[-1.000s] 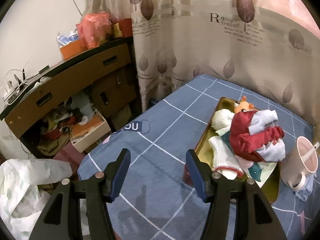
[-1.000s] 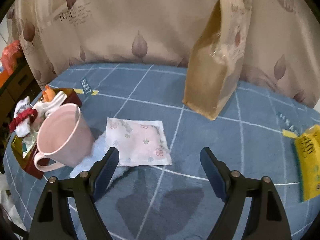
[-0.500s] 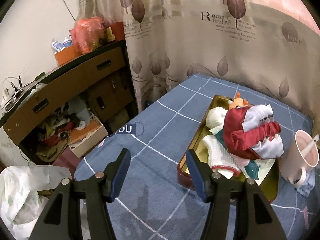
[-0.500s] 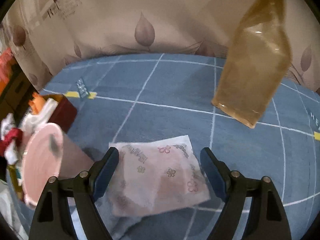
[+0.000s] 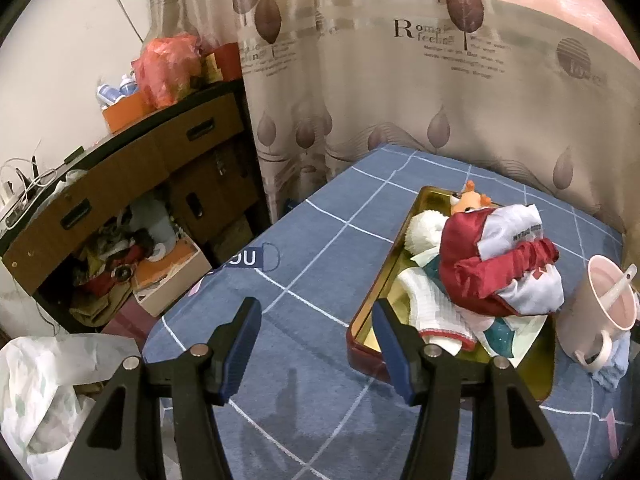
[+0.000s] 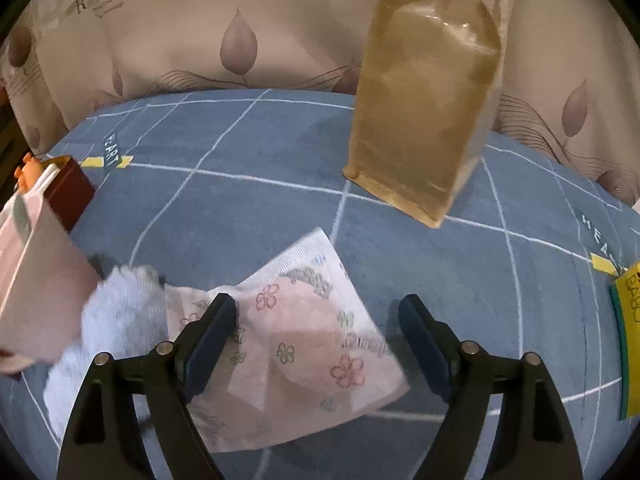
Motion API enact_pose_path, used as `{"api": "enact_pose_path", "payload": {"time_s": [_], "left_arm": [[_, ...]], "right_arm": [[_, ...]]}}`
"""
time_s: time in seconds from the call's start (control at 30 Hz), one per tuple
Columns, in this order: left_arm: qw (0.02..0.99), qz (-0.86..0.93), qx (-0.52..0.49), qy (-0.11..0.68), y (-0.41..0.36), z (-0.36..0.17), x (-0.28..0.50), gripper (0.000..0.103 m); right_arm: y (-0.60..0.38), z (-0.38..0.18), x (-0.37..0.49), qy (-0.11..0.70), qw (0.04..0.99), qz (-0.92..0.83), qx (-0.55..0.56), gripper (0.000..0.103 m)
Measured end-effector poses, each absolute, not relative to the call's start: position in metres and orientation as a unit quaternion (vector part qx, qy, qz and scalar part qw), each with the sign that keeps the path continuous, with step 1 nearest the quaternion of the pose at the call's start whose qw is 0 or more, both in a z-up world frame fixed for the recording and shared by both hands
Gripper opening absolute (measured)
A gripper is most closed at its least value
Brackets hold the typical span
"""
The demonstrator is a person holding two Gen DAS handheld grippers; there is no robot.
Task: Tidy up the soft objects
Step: 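Grasp the white printed wipe on the bedspread with the right gripper, then grasp the light blue fuzzy sock with the left gripper while the right holds the wipe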
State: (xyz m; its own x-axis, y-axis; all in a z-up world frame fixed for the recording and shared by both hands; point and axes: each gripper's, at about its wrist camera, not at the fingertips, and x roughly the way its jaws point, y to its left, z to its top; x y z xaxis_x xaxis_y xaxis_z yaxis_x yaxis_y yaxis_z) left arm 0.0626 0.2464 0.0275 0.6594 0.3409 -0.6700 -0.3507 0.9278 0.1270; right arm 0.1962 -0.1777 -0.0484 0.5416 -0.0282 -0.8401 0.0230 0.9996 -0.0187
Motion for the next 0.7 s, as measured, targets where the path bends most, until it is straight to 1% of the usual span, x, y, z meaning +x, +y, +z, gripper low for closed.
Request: {"api": "enact_pose_path", "payload": {"time_s": [0.07,0.13,0.17,0.23,0.27,0.3,0.33,0.37,0.43,0.5,0.7], "left_arm": [[0.913,0.186,-0.006,0.364,0.244,0.028,0.061,0.059],[0.915,0.177,-0.006,0.362,0.241,0.03,0.06,0.059],[0.917,0.171,-0.007,0.361,0.24,0.032,0.059,0.059],[0.92,0.152,-0.006,0.36,0.233,0.035,0.058,0.059],[0.924,0.136,-0.004,0.358,0.227,0.039,0.056,0.059],[0.927,0.124,-0.003,0.355,0.222,0.041,0.054,0.059],[0.929,0.112,0.0,0.352,0.217,0.044,0.053,0.059],[0.932,0.096,0.005,0.35,0.21,0.048,0.051,0.059],[0.936,0.061,0.006,0.348,0.196,0.053,0.046,0.059],[0.937,0.015,0.008,0.349,0.179,0.058,0.043,0.062],[0.928,-0.105,0.037,0.354,0.113,0.067,0.031,0.063]], "right_arm": [[-0.177,-0.049,0.189,0.475,0.88,-0.017,-0.009,0.079],[-0.18,-0.047,0.184,0.472,0.882,-0.013,-0.008,0.066],[-0.181,-0.047,0.181,0.47,0.883,-0.009,-0.008,0.063],[-0.18,-0.045,0.175,0.468,0.884,-0.002,-0.009,0.05],[-0.182,-0.043,0.169,0.466,0.885,0.0,-0.009,0.046],[-0.182,-0.041,0.166,0.464,0.886,0.004,-0.01,0.038],[-0.181,-0.041,0.163,0.462,0.887,0.005,-0.013,0.026],[-0.182,-0.04,0.159,0.46,0.888,0.007,-0.015,0.023],[-0.185,-0.039,0.152,0.456,0.89,0.006,-0.015,0.019],[-0.191,-0.039,0.145,0.455,0.89,0.001,-0.012,0.018],[-0.226,-0.036,0.13,0.454,0.891,-0.028,0.01,0.017]]}}
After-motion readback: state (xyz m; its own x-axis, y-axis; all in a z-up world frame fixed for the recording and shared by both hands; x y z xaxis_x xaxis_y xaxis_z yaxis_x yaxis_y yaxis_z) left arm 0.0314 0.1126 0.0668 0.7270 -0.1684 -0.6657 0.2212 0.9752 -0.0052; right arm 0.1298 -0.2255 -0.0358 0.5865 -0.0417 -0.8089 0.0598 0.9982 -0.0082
